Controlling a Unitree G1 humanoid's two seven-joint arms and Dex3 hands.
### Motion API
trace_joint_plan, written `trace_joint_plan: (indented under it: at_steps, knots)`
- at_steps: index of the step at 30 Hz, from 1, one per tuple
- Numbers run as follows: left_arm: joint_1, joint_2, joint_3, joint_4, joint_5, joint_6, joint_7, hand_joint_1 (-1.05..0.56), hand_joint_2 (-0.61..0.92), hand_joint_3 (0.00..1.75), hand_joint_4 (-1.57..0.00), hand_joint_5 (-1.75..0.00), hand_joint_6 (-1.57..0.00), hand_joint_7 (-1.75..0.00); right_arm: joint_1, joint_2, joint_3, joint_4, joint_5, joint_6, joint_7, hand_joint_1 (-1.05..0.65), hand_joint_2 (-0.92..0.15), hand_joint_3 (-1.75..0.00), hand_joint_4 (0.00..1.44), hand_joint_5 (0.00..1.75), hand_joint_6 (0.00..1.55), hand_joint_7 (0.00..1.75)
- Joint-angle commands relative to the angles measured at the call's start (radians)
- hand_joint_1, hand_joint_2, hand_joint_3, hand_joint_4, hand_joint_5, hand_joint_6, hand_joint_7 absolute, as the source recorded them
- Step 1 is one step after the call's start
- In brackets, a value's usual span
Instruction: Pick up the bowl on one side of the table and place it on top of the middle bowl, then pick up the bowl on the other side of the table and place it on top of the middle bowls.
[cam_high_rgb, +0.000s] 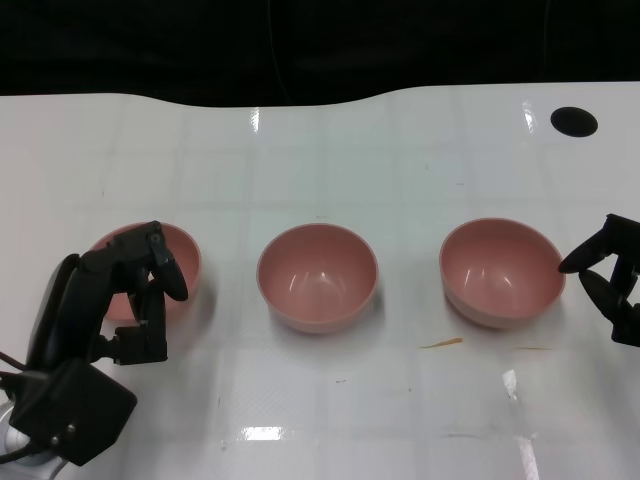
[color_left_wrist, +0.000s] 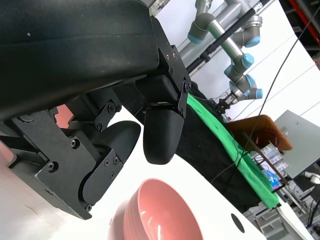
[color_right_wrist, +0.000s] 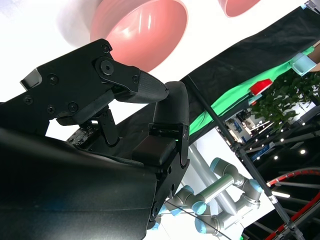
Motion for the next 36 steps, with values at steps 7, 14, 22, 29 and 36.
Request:
trace_joint_plan:
  at_steps: [7, 14, 22, 29, 36]
  knots:
    - [0.013, 0.015, 0.011, -0.017, -0.010, 0.024, 0.004, -0.13, 0.35, 1.72, -1.03, -1.75, -0.75, -1.75, -0.001, -0.010, -0.002, -0.002, 0.012, -0.005, 0.008, -0.21, -0.69, -0.76, 0.95, 1.36, 0.96, 0.99]
    - [0.006, 0.016, 0.010, -0.006, -0.014, 0.010, 0.001, -0.11, 0.35, 1.72, -1.04, -1.75, -0.76, -1.75, 0.025, -0.048, 0.016, -0.084, -0.070, 0.089, 0.006, -0.41, -0.91, -0.17, 1.00, 0.87, 1.14, 0.21]
    - [0.000, 0.017, 0.009, 0.010, -0.018, -0.005, 0.002, -0.12, 0.36, 1.70, -1.05, -1.75, -0.77, -1.75, 0.112, -0.114, 0.035, -0.334, -0.087, 0.353, 0.199, -0.68, -0.92, -0.10, 0.91, 0.04, 0.83, 0.00]
    - [0.003, 0.020, 0.009, 0.003, -0.013, -0.001, 0.002, -0.14, 0.35, 1.71, -1.05, -1.75, -0.77, -1.75, 0.164, -0.138, 0.033, -0.497, -0.112, 0.493, 0.280, -0.81, -0.92, -0.05, 0.81, 0.00, 0.68, 0.00]
    - [0.012, 0.018, 0.010, -0.005, -0.024, 0.002, -0.006, -0.11, 0.34, 1.73, -1.03, -1.75, -0.77, -1.75, 0.167, -0.155, 0.054, -0.601, -0.149, 0.596, 0.357, -0.87, -0.90, -0.03, 0.69, 0.00, 0.58, 0.00]
